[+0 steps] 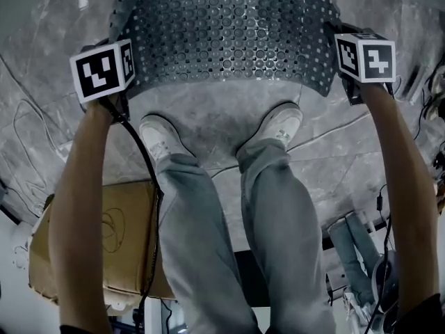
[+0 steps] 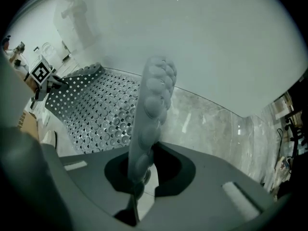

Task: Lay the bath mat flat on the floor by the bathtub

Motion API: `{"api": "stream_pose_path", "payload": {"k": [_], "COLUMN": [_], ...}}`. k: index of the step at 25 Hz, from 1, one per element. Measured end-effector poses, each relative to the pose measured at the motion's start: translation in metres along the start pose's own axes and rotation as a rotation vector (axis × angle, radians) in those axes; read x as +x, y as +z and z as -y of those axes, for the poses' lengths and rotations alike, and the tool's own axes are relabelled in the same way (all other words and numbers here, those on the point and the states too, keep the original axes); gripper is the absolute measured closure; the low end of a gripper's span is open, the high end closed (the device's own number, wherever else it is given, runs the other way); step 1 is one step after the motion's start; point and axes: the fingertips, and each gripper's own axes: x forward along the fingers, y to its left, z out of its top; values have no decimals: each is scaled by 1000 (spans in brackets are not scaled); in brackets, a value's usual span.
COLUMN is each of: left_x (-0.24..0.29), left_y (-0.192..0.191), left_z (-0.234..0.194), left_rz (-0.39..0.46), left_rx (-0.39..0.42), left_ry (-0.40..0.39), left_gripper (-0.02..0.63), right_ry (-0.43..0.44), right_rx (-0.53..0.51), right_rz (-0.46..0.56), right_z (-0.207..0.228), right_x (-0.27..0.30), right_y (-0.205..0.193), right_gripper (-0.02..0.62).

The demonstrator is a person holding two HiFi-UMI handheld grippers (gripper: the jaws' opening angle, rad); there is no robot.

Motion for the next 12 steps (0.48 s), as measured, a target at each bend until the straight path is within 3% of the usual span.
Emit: {"api": "stream_pose_path", "payload": {"k": [5, 12], "left_x": [14, 31], "left_y": [-11, -16], "left_z": [-16, -26], "left_rz": [-11, -6], "left_rx": [-33, 11], "left_ry": [22, 53], "left_gripper": [583, 580], "right_ry": [-45, -110], "right_rx": [-12, -11], "right_rz": [-16, -24], "right_z": [0, 22], "right_x": [12, 33], "right_y": [-16, -31], "right_gripper": [568, 564]}}
